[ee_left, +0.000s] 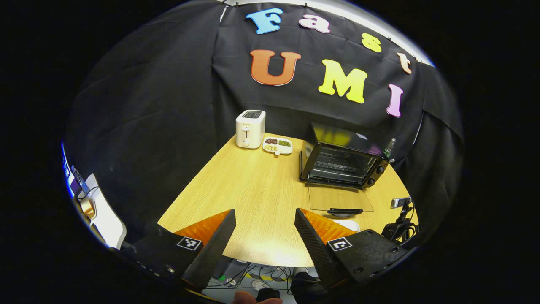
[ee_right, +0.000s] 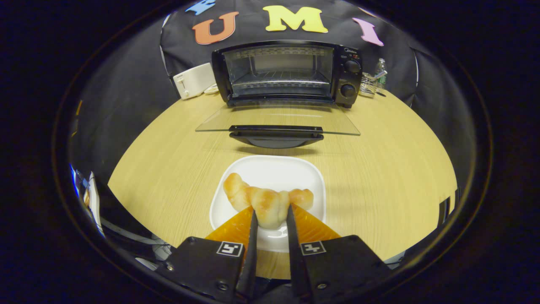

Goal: Open the electric oven with the left hand, put the food in, and close the electric oven.

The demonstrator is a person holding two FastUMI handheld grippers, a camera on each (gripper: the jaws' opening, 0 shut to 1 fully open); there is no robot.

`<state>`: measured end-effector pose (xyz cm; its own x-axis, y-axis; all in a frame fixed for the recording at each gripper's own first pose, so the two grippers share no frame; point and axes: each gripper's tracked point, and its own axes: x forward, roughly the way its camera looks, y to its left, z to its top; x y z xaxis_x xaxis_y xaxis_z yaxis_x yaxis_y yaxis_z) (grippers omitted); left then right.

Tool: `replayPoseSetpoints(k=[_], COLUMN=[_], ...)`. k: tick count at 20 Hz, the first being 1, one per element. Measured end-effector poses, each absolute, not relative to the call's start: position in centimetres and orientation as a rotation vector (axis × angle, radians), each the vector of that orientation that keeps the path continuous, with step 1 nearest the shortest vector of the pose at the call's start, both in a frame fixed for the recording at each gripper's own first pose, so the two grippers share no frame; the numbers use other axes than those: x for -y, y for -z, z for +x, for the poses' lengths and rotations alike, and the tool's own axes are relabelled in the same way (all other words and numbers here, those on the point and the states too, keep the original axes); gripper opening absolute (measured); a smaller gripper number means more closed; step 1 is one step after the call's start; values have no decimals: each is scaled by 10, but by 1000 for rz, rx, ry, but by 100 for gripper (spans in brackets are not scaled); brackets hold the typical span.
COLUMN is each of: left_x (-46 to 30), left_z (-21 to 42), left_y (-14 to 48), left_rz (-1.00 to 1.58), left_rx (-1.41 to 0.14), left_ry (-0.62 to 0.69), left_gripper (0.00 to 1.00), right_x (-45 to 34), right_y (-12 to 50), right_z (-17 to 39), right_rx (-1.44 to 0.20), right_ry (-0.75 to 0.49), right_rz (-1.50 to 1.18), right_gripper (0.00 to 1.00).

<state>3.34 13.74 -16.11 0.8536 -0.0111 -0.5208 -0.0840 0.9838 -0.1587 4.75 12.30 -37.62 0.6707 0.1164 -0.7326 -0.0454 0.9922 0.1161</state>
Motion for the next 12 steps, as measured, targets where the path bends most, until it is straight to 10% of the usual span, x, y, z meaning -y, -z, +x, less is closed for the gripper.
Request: replayPoseSetpoints(k=[4,12], left_x=[-133,-124], left_z=[37,41], left_y=[158,146], left_rz=[-163,-142], left_rx=[-540,-526], left_ry=[-23,9], left_gripper=[93,93], right_x=[-121,-115], right_y=[371,305], right_z=[46,67], right_rx=[-831,-691], right_ry=[-69,58], right_rz=[148,287], right_gripper=[13,10])
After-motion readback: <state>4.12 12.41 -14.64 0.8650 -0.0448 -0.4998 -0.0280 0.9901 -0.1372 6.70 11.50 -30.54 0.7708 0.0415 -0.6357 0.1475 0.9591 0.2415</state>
